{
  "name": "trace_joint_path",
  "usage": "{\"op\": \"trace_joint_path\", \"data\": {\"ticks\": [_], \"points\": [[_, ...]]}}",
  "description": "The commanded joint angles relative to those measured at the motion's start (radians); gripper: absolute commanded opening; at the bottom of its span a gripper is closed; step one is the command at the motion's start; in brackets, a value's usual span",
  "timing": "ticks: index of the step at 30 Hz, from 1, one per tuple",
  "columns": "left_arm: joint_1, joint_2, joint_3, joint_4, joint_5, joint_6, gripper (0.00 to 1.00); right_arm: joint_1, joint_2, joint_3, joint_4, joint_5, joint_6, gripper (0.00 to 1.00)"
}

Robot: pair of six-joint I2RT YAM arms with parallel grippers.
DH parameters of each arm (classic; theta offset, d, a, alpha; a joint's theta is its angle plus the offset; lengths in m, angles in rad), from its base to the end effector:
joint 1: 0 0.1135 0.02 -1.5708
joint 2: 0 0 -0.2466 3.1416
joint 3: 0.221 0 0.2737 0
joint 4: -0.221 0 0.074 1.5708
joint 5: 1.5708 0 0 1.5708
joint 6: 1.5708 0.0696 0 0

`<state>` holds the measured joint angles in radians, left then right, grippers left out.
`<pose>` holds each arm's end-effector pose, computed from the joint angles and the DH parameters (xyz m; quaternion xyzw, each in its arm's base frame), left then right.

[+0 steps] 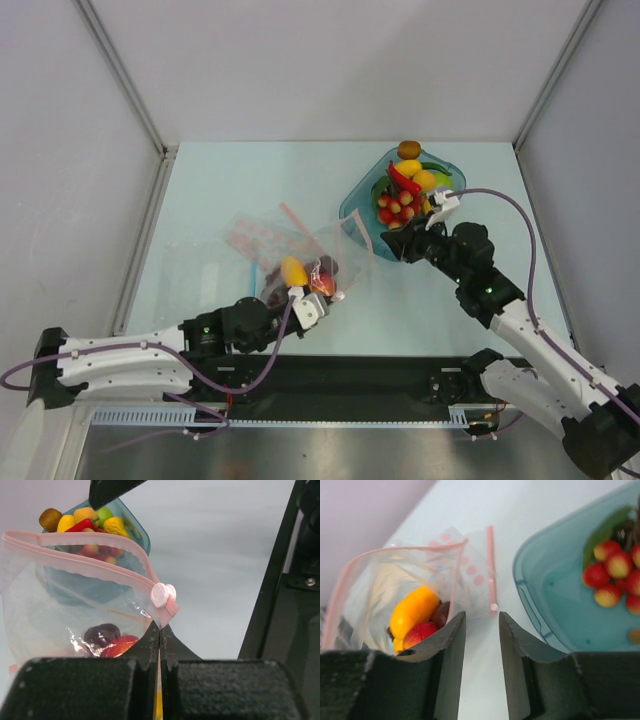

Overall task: Place the food in the zip-top bag and seal the zipper
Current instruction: Adjust the zipper food storage bag at the center of the board, then zip the zipper food storage bag at the center of the board.

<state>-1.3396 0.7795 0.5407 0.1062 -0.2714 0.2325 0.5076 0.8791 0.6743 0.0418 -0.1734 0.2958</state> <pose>0.0773 -0.2469 0.2633 0.4645 0.5898 -0.2565 0.6087 0.2363 0.1452 0.2847 -0.1360 0.7493 0.3128 0.5676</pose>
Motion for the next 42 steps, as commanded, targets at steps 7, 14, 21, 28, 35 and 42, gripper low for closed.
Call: {"op": "trace_joint_path", "data": {"ticks": [7,14,21,28,35,42], "points": [[-0.004,-0.155,0.011,-0.002,0.054,-0.071,0.00,0.009,-0.293,-0.188,0.392,-0.484,-0.257,0.53],[-0.004,-0.094,0.024,-0.019,0.075,-0.058,0.00,0.219,-0.275,-0.136,0.215,-0.626,-0.628,0.68],[-0.004,-0.026,0.056,-0.046,0.141,-0.045,0.00,0.514,-0.256,-0.125,0.046,-0.356,-0.957,0.61],[-0.004,-0.005,0.064,-0.053,0.181,-0.039,0.00,0.693,-0.184,-0.105,-0.003,-0.115,-1.084,0.49],[-0.004,-0.011,0.062,-0.051,0.189,-0.033,0.00,0.703,-0.196,-0.120,0.024,-0.090,-1.083,0.40],[-0.004,-0.019,0.059,-0.049,0.207,-0.032,0.00,0.703,-0.244,-0.139,0.049,-0.045,-1.075,0.33]]}}
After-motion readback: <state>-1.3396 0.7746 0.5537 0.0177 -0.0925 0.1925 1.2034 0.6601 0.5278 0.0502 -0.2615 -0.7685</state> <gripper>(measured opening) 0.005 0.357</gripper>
